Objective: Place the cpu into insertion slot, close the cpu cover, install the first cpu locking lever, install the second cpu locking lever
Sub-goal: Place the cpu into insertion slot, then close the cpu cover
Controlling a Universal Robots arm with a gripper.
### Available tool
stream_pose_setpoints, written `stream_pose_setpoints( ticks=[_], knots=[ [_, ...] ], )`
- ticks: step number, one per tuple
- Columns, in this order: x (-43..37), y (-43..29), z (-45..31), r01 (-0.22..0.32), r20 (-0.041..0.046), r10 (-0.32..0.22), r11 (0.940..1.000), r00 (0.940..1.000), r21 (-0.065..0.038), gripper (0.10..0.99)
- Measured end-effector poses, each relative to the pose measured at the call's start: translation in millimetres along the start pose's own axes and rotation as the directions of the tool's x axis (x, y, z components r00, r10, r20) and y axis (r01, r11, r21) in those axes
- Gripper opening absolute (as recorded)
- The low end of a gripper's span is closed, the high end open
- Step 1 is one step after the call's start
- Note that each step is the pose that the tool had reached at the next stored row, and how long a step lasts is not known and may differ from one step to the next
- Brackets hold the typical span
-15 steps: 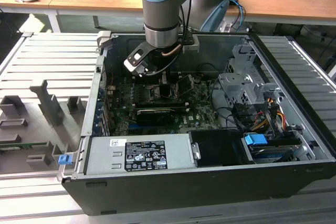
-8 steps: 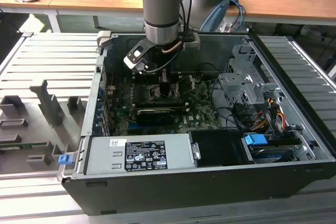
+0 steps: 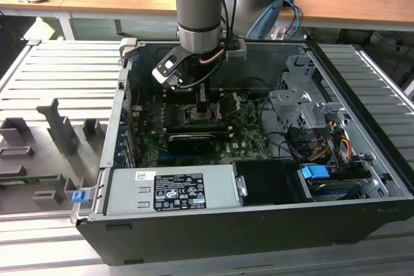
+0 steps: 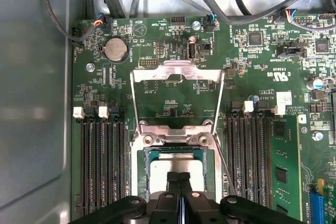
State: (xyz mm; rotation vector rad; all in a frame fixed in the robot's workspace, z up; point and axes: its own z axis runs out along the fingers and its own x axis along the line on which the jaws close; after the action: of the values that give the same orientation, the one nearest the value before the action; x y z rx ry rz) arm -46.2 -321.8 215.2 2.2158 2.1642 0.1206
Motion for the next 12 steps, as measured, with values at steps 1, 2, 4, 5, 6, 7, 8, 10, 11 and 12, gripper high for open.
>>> stream_pose_setpoints(
  ticks=[1, 2, 4, 5, 6, 7, 8, 10, 11, 12],
  knots=[
    [0.0, 0.0, -0.4, 0.0, 0.0003, 0.0, 1.0, 1.0, 0.0, 0.106],
    [0.0, 0.1, -1.1, 0.0, 0.0003, 0.0, 1.0, 1.0, 0.0, 0.106],
    [0.1, 0.3, -3.8, 0.0, 0.0004, 0.0, 1.0, 1.0, 0.0, 0.106],
    [0.1, 0.4, -5.0, 0.0, 0.0004, 0.0, 1.0, 1.0, 0.0, 0.106],
    [0.2, 0.5, -6.0, 0.0, 0.0005, 0.0, 1.0, 1.0, 0.0, 0.106],
    [0.2, 0.6, -7.2, 0.0, 0.0005, 0.0, 1.0, 1.0, 0.0, 0.106],
    [0.2, 0.7, -8.0, 0.0, 0.0006, 0.0, 1.0, 1.0, 0.0, 0.106],
    [0.3, 0.8, -9.2, 0.0, 0.0009, 0.0, 1.0, 1.0, 0.0, 0.106],
    [0.3, 0.9, -9.2, 0.0, 0.0006, 0.0, 1.0, 1.0, 0.0, 0.106],
    [0.3, 3.1, -9.2, 0.0, 0.001, 0.0, 1.0, 1.0, 0.002, 0.106]
  ],
)
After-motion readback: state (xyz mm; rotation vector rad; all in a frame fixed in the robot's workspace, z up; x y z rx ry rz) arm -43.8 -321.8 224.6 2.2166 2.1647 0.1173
